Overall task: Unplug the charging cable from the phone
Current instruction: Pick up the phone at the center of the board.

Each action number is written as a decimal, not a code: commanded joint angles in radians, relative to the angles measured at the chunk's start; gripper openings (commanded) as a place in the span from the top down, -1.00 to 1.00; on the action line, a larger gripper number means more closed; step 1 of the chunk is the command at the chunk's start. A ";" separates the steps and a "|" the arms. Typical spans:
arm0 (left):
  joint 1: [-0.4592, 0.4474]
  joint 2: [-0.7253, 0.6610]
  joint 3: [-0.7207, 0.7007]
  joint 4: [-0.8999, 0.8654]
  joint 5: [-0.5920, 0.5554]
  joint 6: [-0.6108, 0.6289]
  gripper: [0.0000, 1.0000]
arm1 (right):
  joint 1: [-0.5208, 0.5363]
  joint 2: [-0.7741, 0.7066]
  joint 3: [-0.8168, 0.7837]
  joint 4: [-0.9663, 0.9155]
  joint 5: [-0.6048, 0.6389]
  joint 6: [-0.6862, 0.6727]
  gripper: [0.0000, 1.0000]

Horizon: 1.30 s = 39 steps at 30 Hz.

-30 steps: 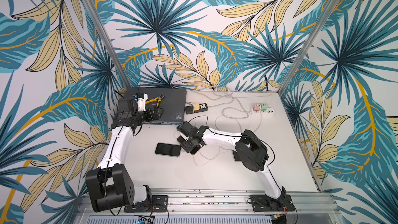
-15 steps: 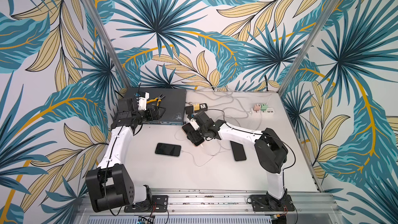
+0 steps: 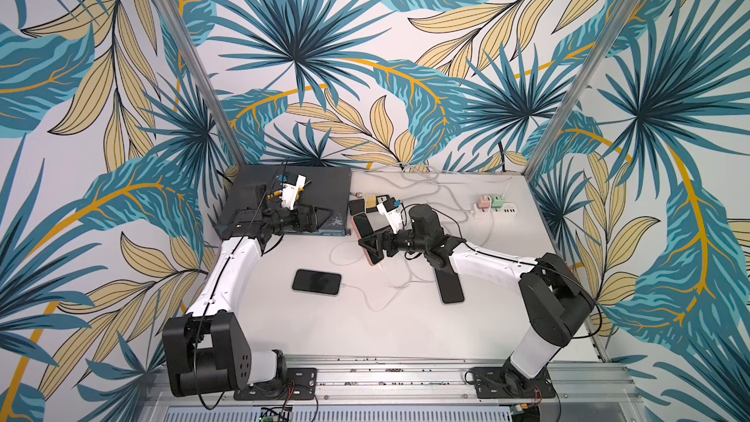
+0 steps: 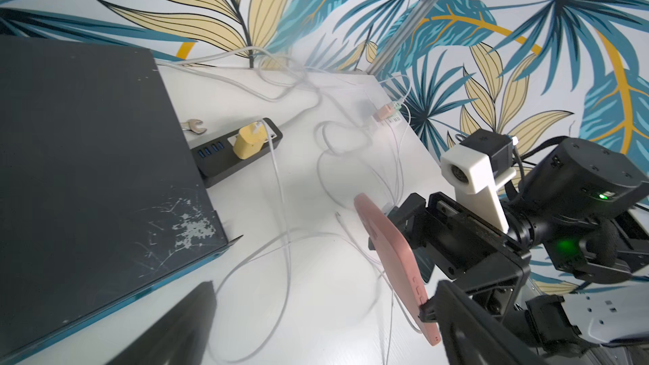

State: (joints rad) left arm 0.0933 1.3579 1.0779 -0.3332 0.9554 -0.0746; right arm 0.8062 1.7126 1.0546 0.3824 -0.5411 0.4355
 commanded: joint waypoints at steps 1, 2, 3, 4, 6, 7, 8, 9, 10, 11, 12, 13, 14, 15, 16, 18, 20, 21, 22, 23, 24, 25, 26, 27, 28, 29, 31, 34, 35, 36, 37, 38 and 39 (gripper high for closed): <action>-0.015 -0.013 0.017 -0.007 0.097 0.025 -1.00 | 0.001 -0.050 -0.029 0.231 -0.122 0.070 -0.19; -0.019 -0.013 0.017 -0.003 0.117 0.022 -1.00 | 0.003 -0.050 -0.039 0.265 -0.142 0.085 -0.19; -0.023 -0.015 0.016 -0.001 0.141 0.019 -1.00 | 0.001 -0.051 -0.048 0.301 -0.163 0.104 -0.19; -0.028 -0.014 0.014 0.002 0.162 0.016 -1.00 | 0.003 -0.047 -0.057 0.339 -0.184 0.125 -0.19; -0.035 -0.017 0.006 0.014 0.204 0.009 -1.00 | 0.004 -0.039 -0.068 0.405 -0.222 0.159 -0.19; -0.038 -0.019 0.001 0.020 0.225 0.005 -1.00 | 0.004 -0.036 -0.072 0.430 -0.236 0.175 -0.19; -0.040 -0.020 -0.004 0.028 0.248 0.000 -1.00 | 0.005 -0.033 -0.073 0.452 -0.250 0.186 -0.19; -0.042 -0.023 -0.009 0.036 0.270 -0.004 -1.00 | 0.006 -0.029 -0.074 0.472 -0.263 0.194 -0.19; -0.045 -0.023 -0.013 0.040 0.290 -0.006 -1.00 | 0.008 -0.027 -0.075 0.491 -0.275 0.202 -0.19; -0.048 -0.024 -0.018 0.044 0.310 -0.007 -1.00 | 0.010 -0.024 -0.078 0.513 -0.290 0.211 -0.19; -0.053 -0.026 -0.021 0.047 0.328 -0.008 -1.00 | 0.012 -0.020 -0.080 0.540 -0.303 0.224 -0.19; -0.059 -0.026 -0.026 0.046 0.351 -0.008 -1.00 | 0.010 -0.013 -0.084 0.574 -0.316 0.240 -0.18; -0.063 -0.026 -0.029 0.046 0.372 -0.007 -1.00 | 0.012 -0.008 -0.086 0.605 -0.326 0.258 -0.19; -0.067 -0.027 -0.030 0.046 0.389 -0.005 -1.00 | 0.011 -0.002 -0.089 0.635 -0.335 0.274 -0.19; -0.070 -0.026 -0.031 0.046 0.404 -0.002 -1.00 | 0.012 0.002 -0.092 0.662 -0.341 0.289 -0.19; -0.073 -0.028 -0.028 0.035 0.423 0.012 -1.00 | 0.013 0.006 -0.096 0.701 -0.347 0.305 -0.19; -0.075 -0.029 -0.018 0.004 0.434 0.039 -1.00 | 0.015 0.007 -0.099 0.716 -0.347 0.307 -0.18; -0.076 -0.029 -0.013 -0.009 0.442 0.050 -1.00 | 0.015 0.006 -0.098 0.718 -0.346 0.305 -0.18; -0.080 -0.028 -0.008 -0.029 0.457 0.069 -1.00 | 0.017 0.010 -0.097 0.722 -0.350 0.305 -0.18; -0.084 -0.028 -0.003 -0.052 0.465 0.088 -1.00 | 0.020 0.013 -0.097 0.727 -0.350 0.305 -0.18; -0.090 -0.028 0.007 -0.085 0.472 0.119 -1.00 | 0.021 0.016 -0.097 0.731 -0.349 0.305 -0.18; -0.095 -0.027 0.019 -0.142 0.474 0.173 -1.00 | 0.023 0.021 -0.097 0.737 -0.348 0.308 -0.18; -0.101 -0.025 0.036 -0.208 0.476 0.235 -1.00 | 0.023 0.025 -0.097 0.744 -0.345 0.312 -0.18; -0.110 -0.025 0.053 -0.277 0.473 0.299 -1.00 | 0.025 0.028 -0.097 0.748 -0.344 0.314 -0.18; -0.117 -0.024 0.067 -0.341 0.472 0.358 -1.00 | 0.027 0.033 -0.096 0.751 -0.339 0.314 -0.18; -0.122 -0.023 0.078 -0.384 0.470 0.396 -1.00 | 0.032 0.037 -0.095 0.750 -0.340 0.312 -0.18; -0.126 -0.025 0.085 -0.403 0.465 0.405 -1.00 | 0.040 0.043 -0.092 0.750 -0.334 0.307 -0.18; -0.126 -0.025 0.082 -0.383 0.456 0.382 -1.00 | 0.047 0.053 -0.091 0.760 -0.327 0.309 -0.18; -0.126 -0.025 0.081 -0.376 0.455 0.375 -1.00 | 0.049 0.056 -0.091 0.762 -0.324 0.310 -0.17; -0.127 -0.025 0.079 -0.370 0.454 0.368 -1.00 | 0.051 0.058 -0.092 0.763 -0.324 0.310 -0.17; -0.127 -0.026 0.077 -0.364 0.454 0.362 -1.00 | 0.052 0.061 -0.090 0.765 -0.323 0.310 -0.17; -0.127 -0.025 0.075 -0.360 0.452 0.358 -1.00 | 0.055 0.063 -0.089 0.766 -0.322 0.310 -0.17; -0.126 -0.025 0.073 -0.356 0.450 0.355 -1.00 | 0.058 0.065 -0.088 0.765 -0.323 0.310 -0.17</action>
State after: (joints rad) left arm -0.0315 1.3556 1.1370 -0.6769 1.3987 0.2615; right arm 0.8547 1.7695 0.9646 1.0668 -0.8684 0.7376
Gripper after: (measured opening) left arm 0.999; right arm 0.782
